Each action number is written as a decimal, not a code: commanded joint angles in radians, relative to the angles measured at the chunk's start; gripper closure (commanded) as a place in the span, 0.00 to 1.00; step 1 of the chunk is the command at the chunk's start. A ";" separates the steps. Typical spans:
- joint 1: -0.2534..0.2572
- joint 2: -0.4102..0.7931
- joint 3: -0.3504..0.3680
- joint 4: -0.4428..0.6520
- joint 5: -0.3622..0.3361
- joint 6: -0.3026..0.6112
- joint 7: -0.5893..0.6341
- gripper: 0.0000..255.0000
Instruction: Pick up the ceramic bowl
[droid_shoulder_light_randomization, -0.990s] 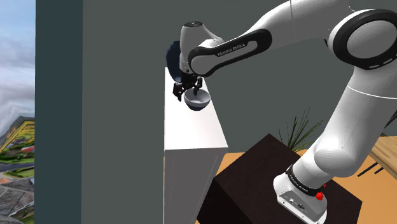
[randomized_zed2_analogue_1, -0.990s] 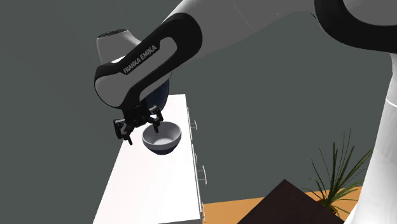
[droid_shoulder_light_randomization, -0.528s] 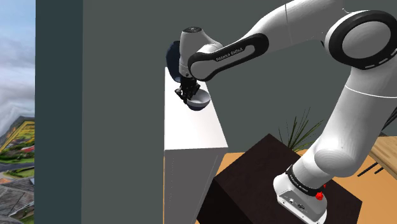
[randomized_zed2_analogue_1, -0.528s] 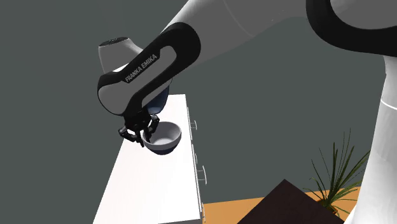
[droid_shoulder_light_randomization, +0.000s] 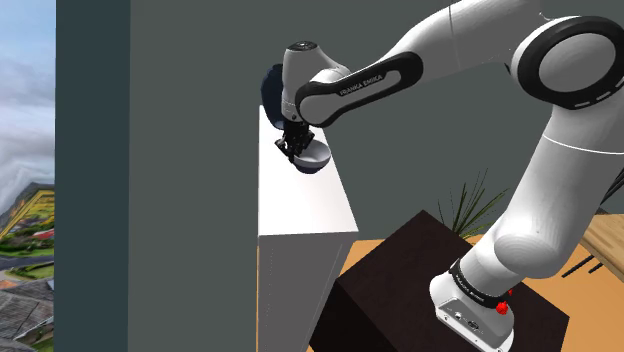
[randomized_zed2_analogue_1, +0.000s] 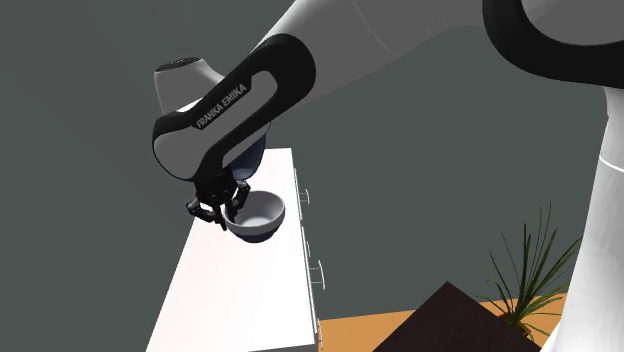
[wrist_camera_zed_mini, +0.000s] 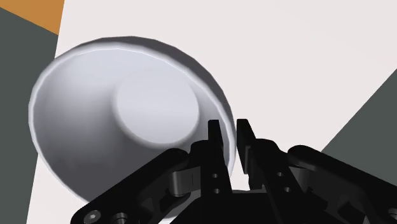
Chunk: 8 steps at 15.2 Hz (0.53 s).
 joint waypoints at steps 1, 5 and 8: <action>-0.001 -0.009 0.002 0.009 0.006 -0.017 -0.005 1.00; -0.003 -0.034 0.006 0.032 0.020 -0.063 -0.018 1.00; -0.005 -0.050 0.008 0.052 0.030 -0.098 -0.028 1.00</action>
